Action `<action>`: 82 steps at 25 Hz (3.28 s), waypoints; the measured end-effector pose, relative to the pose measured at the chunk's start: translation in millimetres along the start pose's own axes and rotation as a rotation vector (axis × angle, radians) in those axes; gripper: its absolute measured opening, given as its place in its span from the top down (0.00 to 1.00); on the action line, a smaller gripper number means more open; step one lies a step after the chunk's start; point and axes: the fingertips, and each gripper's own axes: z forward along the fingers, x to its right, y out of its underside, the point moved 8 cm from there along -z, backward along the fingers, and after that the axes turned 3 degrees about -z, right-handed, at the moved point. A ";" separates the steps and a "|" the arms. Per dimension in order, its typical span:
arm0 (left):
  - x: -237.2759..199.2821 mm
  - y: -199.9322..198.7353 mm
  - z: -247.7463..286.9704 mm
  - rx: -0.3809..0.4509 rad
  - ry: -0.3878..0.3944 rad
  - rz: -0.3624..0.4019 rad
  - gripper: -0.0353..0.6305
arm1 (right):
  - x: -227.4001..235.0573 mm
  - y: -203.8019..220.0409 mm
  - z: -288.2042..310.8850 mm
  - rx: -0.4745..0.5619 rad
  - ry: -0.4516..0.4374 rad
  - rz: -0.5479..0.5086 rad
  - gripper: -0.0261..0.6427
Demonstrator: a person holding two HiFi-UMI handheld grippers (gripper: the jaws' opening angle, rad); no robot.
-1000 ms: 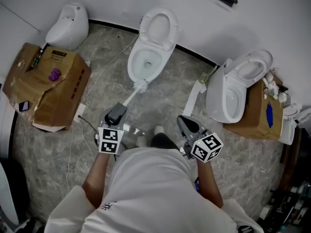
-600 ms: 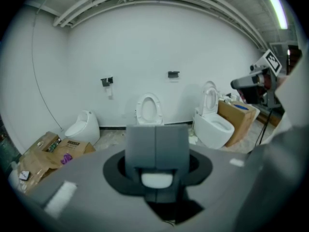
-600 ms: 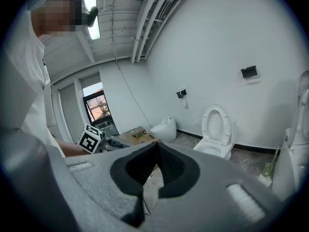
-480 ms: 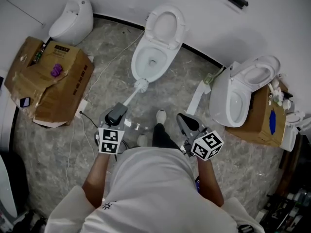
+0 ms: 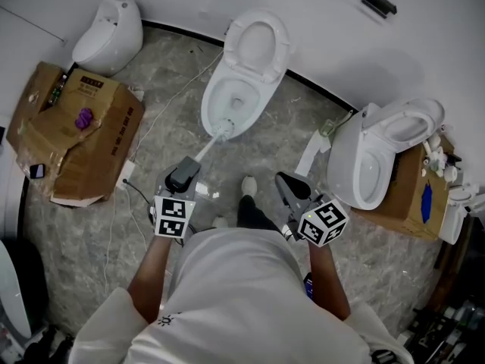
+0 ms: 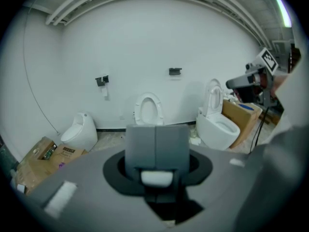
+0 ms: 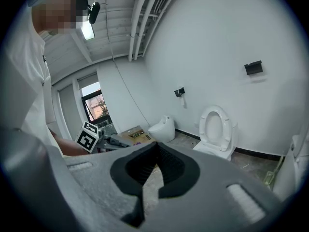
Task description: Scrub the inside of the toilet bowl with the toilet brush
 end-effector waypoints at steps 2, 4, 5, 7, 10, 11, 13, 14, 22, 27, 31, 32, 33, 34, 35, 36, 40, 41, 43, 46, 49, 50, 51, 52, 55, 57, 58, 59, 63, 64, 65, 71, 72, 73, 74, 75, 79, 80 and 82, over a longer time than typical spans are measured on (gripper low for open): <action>-3.7 -11.2 12.6 -0.005 -0.003 -0.001 0.71 | 15.7 -7.3 8.5 -0.007 -0.008 0.001 0.96; -6.4 -23.1 25.2 -0.014 -0.007 -0.004 0.71 | 32.4 -15.4 16.7 -0.017 -0.019 0.001 0.96; -7.1 -28.7 31.4 -0.018 -0.010 -0.005 0.71 | 40.7 -19.4 20.3 -0.022 -0.026 0.001 0.96; -7.8 -38.7 43.4 -0.025 -0.018 -0.011 0.71 | 57.5 -26.3 27.4 -0.030 -0.040 -0.002 0.96; -6.6 -51.5 61.5 -0.034 -0.036 -0.025 0.71 | 84.7 -34.4 37.0 -0.041 -0.061 -0.006 0.96; -6.2 -55.8 67.3 -0.039 -0.043 -0.028 0.71 | 94.0 -37.2 39.7 -0.043 -0.067 -0.004 0.96; -5.7 -64.2 78.3 -0.049 -0.056 -0.032 0.71 | 111.8 -42.6 44.6 -0.043 -0.077 0.005 0.96; -5.3 -68.5 83.8 -0.053 -0.062 -0.034 0.71 | 120.7 -44.9 46.8 -0.043 -0.083 0.011 0.96; 0.3 -98.4 124.3 -0.067 -0.107 -0.051 0.71 | 185.3 -51.3 65.4 -0.072 -0.133 0.016 0.96; 1.3 -105.2 134.8 -0.080 -0.121 -0.059 0.71 | 202.2 -55.3 73.7 -0.076 -0.152 0.019 0.96; 0.3 -107.1 140.0 -0.088 -0.130 -0.065 0.71 | 209.3 -56.1 77.2 -0.082 -0.159 0.021 0.96; 0.1 -107.1 140.8 -0.090 -0.131 -0.067 0.71 | 210.6 -55.3 77.0 -0.084 -0.159 0.024 0.96; -0.5 -106.8 141.3 -0.091 -0.132 -0.068 0.71 | 211.4 -54.0 77.1 -0.087 -0.158 0.027 0.96; -2.0 -106.3 141.6 -0.091 -0.133 -0.069 0.71 | 211.5 -52.6 78.0 -0.091 -0.159 0.029 0.96; -4.2 -105.4 141.8 -0.092 -0.133 -0.070 0.71 | 211.2 -51.1 80.1 -0.096 -0.159 0.030 0.96; -6.7 -104.4 142.2 -0.095 -0.132 -0.069 0.71 | 210.6 -49.7 82.8 -0.101 -0.160 0.031 0.96; -15.1 -101.5 148.5 -0.115 -0.110 -0.056 0.71 | 208.9 -47.0 92.9 -0.119 -0.157 0.037 0.96; -17.9 -101.3 151.3 -0.118 -0.101 -0.054 0.71 | 208.7 -47.2 95.8 -0.122 -0.154 0.037 0.96; -26.2 -101.9 159.4 -0.122 -0.082 -0.050 0.71 | 208.8 -48.7 103.9 -0.128 -0.142 0.033 0.96; -39.7 -103.8 177.7 -0.134 -0.040 -0.033 0.71 | 210.6 -52.3 117.2 -0.129 -0.111 0.040 0.96; -53.0 -108.0 202.3 -0.150 0.016 -0.002 0.71 | 214.9 -53.4 132.6 -0.135 -0.075 0.060 0.96; -57.9 -110.0 211.8 -0.157 0.033 0.007 0.71 | 217.3 -52.6 139.1 -0.142 -0.065 0.065 0.96; -62.3 -112.0 221.4 -0.165 0.049 0.015 0.71 | 219.8 -51.7 145.4 -0.150 -0.057 0.070 0.96; -66.3 -113.6 230.8 -0.170 0.063 0.021 0.71 | 222.0 -51.0 151.1 -0.159 -0.049 0.077 0.96; -80.1 -113.7 260.0 -0.175 0.099 0.036 0.71 | 225.7 -51.1 167.2 -0.172 -0.028 0.093 0.96; -90.2 -114.3 277.8 -0.203 0.129 0.054 0.71 | 226.6 -51.1 179.2 -0.176 -0.012 0.101 0.96; -94.9 -115.9 286.4 -0.220 0.146 0.067 0.71 | 227.3 -50.9 185.4 -0.179 -0.004 0.107 0.96; -98.9 -117.5 295.2 -0.232 0.163 0.082 0.71 | 228.4 -50.1 191.5 -0.182 0.003 0.113 0.96; -108.6 -110.7 331.5 -0.287 0.210 0.112 0.71 | 236.5 -40.8 212.0 -0.212 0.029 0.143 0.96; -110.1 -109.3 339.4 -0.305 0.221 0.120 0.71 | 238.6 -38.1 216.5 -0.217 0.034 0.152 0.96; -112.0 -108.0 346.9 -0.318 0.231 0.128 0.71 | 240.5 -35.6 221.1 -0.222 0.040 0.160 0.96; -129.5 -95.9 389.9 -0.358 0.264 0.142 0.71 | 250.3 -19.3 248.9 -0.244 0.081 0.219 0.96; -131.4 -93.3 397.7 -0.366 0.267 0.149 0.71 | 252.3 -16.6 252.4 -0.243 0.089 0.231 0.96; -132.9 -90.6 405.5 -0.372 0.272 0.157 0.71 | 254.2 -13.6 255.8 -0.243 0.097 0.242 0.96; -134.4 -87.5 412.7 -0.377 0.277 0.164 0.71 | 255.8 -10.1 259.3 -0.244 0.104 0.253 0.96; -136.2 -84.2 419.5 -0.380 0.281 0.169 0.71 | 257.0 -6.4 263.0 -0.244 0.109 0.262 0.96; -141.1 -71.6 443.9 -0.404 0.296 0.189 0.71 | 260.1 7.0 274.4 -0.242 0.121 0.298 0.96; -141.5 -69.3 449.1 -0.409 0.299 0.192 0.71 | 260.9 10.5 276.4 -0.245 0.123 0.305 0.96; -143.1 -65.2 457.7 -0.415 0.303 0.197 0.71 | 261.9 18.5 280.5 -0.254 0.127 0.316 0.96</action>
